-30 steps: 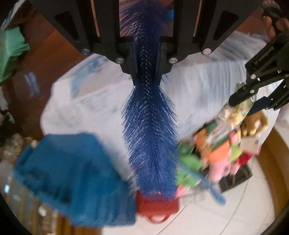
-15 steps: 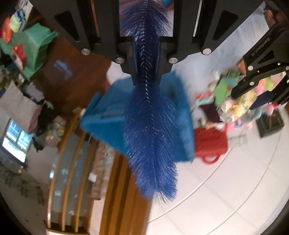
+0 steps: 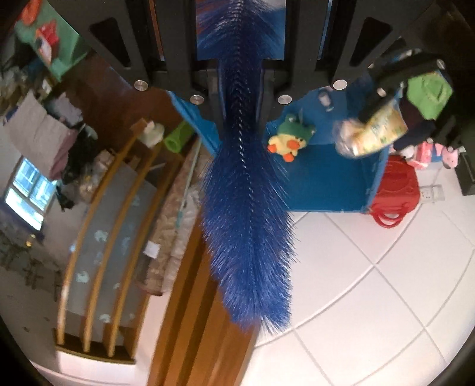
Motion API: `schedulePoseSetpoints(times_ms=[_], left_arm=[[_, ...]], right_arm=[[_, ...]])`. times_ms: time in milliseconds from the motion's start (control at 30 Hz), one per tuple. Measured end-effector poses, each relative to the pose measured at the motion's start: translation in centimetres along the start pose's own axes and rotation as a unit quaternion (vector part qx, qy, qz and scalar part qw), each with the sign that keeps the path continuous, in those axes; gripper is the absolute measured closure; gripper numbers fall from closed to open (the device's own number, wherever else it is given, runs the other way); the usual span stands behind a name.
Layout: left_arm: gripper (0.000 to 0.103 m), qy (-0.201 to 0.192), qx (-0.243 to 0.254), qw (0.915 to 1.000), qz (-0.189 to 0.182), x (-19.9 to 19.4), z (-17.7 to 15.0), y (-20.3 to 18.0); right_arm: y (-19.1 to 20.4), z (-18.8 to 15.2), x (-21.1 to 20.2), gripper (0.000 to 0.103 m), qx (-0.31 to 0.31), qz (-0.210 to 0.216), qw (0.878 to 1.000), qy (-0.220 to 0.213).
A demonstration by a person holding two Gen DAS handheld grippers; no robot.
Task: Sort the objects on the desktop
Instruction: 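Open both tools over the crate, dropping the wipes packet and duster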
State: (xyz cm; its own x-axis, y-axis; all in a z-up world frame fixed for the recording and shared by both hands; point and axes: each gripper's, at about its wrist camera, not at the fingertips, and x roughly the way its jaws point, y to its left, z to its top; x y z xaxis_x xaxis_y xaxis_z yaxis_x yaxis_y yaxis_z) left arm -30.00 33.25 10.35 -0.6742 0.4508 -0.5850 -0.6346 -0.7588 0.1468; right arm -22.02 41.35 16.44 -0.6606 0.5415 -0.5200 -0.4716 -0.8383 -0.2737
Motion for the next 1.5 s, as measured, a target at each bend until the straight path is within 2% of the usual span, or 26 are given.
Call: schedulePoseSetpoints(times_ms=[167, 367, 400, 500, 633, 700, 800, 900, 967, 1000, 1067, 1167, 1233, 1500], left_arm=[[0.058, 0.061, -0.012, 0.9981, -0.002, 7.3, 2.5, 0.8], [0.057, 0.127, -0.018, 0.9917, -0.006, 13.6, 2.5, 1.2], [0.057, 0.138, -0.020, 0.9902, -0.003, 14.4, 2.3, 1.4], [0.048, 0.162, -0.032, 0.9863, -0.001, 16.1, 2.1, 1.9], [0.041, 0.184, -0.033, 0.9824, -0.003, 17.7, 1.4, 2.4], [0.039, 0.190, -0.034, 0.9812, -0.006, 18.0, 1.3, 2.4], [0.029, 0.192, -0.030, 0.9808, -0.011, 18.4, 1.1, 2.4], [0.026, 0.190, -0.025, 0.9814, -0.010, 18.3, 1.1, 2.2], [0.026, 0.188, -0.028, 0.9818, -0.008, 18.1, 1.0, 2.5], [0.026, 0.186, -0.028, 0.9821, -0.009, 17.9, 0.9, 2.6], [0.026, 0.182, -0.026, 0.9829, -0.008, 17.3, 1.1, 2.7], [0.026, 0.172, -0.032, 0.9844, -0.016, 15.9, 0.9, 3.5], [0.026, 0.159, -0.038, 0.9862, -0.026, 14.5, 0.7, 4.4], [0.026, 0.098, -0.067, 0.9920, -0.043, 7.4, -1.1, 8.6]], right_arm=[[0.1, 2.6, 9.4, 0.088, -0.010, 0.025, 0.999, 0.045], [1.8, 1.7, 18.6, 0.087, -0.018, 0.055, 0.991, 0.121], [1.9, 1.3, 19.7, 0.087, -0.016, 0.060, 0.989, 0.136], [2.6, -0.3, 22.6, 0.087, -0.026, 0.055, 0.983, 0.173], [3.2, -1.7, 24.3, 0.086, -0.040, 0.059, 0.976, 0.204], [3.5, -2.3, 24.7, 0.086, -0.047, 0.058, 0.974, 0.214], [3.7, -3.0, 25.2, 0.084, -0.052, 0.050, 0.972, 0.222], [3.8, -3.2, 25.4, 0.076, -0.050, 0.046, 0.972, 0.226], [3.6, -3.1, 25.3, 0.055, -0.052, 0.034, 0.974, 0.218], [3.7, -2.9, 25.0, 0.049, -0.055, 0.031, 0.975, 0.215], [3.8, -2.6, 24.2, 0.025, -0.061, 0.028, 0.976, 0.207], [3.7, -1.9, 22.6, 0.007, -0.067, 0.015, 0.979, 0.191], [3.8, -1.6, 21.0, 0.001, -0.069, 0.012, 0.982, 0.178], [5.8, -0.3, 13.0, 0.000, -0.084, 0.004, 0.990, 0.116]])
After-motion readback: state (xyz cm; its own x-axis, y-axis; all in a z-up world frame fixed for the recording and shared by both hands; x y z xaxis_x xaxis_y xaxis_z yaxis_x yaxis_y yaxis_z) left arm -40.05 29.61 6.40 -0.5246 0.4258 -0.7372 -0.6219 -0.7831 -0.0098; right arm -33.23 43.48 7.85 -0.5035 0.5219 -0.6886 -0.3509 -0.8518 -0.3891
